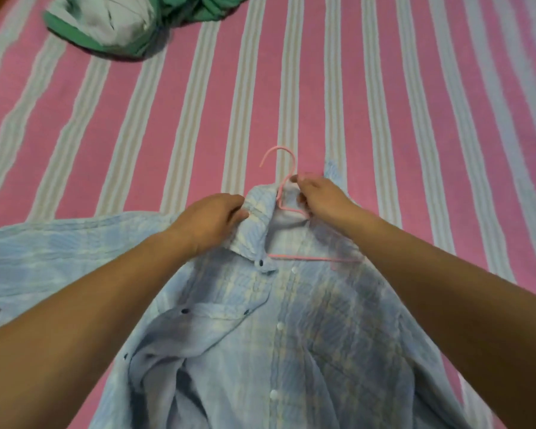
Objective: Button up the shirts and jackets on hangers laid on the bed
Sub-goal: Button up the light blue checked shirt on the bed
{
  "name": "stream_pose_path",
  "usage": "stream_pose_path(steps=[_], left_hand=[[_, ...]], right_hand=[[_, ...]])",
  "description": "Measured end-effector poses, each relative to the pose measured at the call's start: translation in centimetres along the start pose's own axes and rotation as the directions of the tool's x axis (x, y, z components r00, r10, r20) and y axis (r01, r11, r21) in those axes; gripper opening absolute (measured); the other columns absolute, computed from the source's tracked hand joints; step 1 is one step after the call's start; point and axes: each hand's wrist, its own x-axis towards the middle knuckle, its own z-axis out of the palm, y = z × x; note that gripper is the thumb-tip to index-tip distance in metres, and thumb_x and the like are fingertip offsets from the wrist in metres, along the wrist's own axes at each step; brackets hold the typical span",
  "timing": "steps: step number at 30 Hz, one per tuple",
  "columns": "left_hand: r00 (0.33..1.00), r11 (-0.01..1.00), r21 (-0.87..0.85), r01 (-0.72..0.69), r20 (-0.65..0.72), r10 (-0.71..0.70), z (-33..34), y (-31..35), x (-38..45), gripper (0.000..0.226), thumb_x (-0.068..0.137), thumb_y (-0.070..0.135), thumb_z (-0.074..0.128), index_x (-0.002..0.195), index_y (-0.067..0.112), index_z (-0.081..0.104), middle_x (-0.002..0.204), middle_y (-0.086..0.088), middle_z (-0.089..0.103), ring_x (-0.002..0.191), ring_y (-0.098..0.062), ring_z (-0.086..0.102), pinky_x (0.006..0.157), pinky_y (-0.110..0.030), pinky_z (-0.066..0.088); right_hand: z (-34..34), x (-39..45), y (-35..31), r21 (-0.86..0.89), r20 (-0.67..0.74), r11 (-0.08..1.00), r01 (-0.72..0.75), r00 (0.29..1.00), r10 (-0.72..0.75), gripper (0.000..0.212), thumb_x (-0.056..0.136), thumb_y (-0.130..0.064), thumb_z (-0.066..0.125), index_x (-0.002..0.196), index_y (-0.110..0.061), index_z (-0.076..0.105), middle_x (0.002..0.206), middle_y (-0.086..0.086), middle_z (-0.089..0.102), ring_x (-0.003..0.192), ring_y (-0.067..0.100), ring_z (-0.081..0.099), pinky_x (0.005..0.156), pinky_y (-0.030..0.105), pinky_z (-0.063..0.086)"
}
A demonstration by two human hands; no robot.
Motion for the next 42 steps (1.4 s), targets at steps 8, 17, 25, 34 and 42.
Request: stream_pose_path(steps=[8, 17, 25, 34, 42], left_hand=[[0.987, 0.985, 0.097, -0.145, -0.05, 0.151, -3.0, -1.5, -5.2, 0.041, 0.102, 0.055, 0.036, 0.101, 0.025, 0.064, 0.084, 0.009, 0.053, 0.075, -0.014, 0.053, 0.064, -0.039, 0.049], [0.975, 0.974, 0.217, -0.064, -0.197, 0.108, -6.2, 0.2, 1.6, 0.017, 0.103, 0.029, 0.056, 0.109, 0.021, 0.069, 0.087, 0.002, 0.059, 0.083, -0.028, 0.06, 0.07, -0.043, 0.052], [0.935, 0.969, 0.244, -0.039, -0.334, 0.122, -4.4, 2.4, 4.3, 0.02, 0.102, 0.032, 0.054, 0.093, 0.018, 0.065, 0.077, 0.0, 0.055, 0.071, -0.03, 0.055, 0.058, -0.035, 0.042], [0.895, 0.959, 0.051, 0.278, -0.377, -0.239, -1.7, 3.7, 8.3, 0.044, 0.104, 0.031, 0.046, 0.143, 0.011, 0.05, 0.138, -0.027, 0.048, 0.129, -0.043, 0.045, 0.102, -0.049, 0.039], [0.811, 0.807, 0.09, 0.584, -0.018, -0.585, 10.0, 0.6, -14.0, 0.075, 0.092, 0.049, 0.061, 0.153, 0.028, 0.023, 0.143, -0.016, 0.042, 0.128, -0.043, 0.045, 0.097, -0.057, 0.042]], right_hand=[[-6.1, -1.4, 3.8, -0.854, -0.11, 0.488, -0.179, 0.98, 0.168, 0.027, 0.092, -0.036, 0.061, 0.103, -0.012, 0.067, 0.1, 0.007, 0.065, 0.089, 0.029, 0.065, 0.073, 0.034, 0.051], [-15.8, -10.7, 7.7, -0.918, -0.145, 0.386, 0.087, 0.834, -0.532, 0.062, 0.055, 0.016, 0.077, 0.114, 0.001, 0.061, 0.096, 0.017, 0.054, 0.089, 0.033, 0.044, 0.066, 0.045, 0.049], [-11.4, -10.0, -1.4, -0.168, -0.547, 0.978, 0.121, 0.814, -0.195, 0.058, 0.078, 0.01, 0.052, 0.127, -0.018, 0.066, 0.115, -0.003, 0.056, 0.103, 0.015, 0.057, 0.08, 0.006, 0.038], [-0.5, -3.3, 1.1, 0.004, -0.049, 1.0, 0.006, 0.999, -0.006, 0.056, 0.098, -0.014, 0.056, 0.152, -0.023, 0.042, 0.158, 0.001, 0.034, 0.142, 0.019, 0.038, 0.106, 0.025, 0.036], [-1.9, -22.5, 19.2, -0.113, -0.368, 0.754, -0.647, 0.732, 0.573, 0.066, 0.078, -0.05, 0.063, 0.133, -0.015, 0.05, 0.134, 0.016, 0.054, 0.123, 0.037, 0.051, 0.1, 0.046, 0.042]])
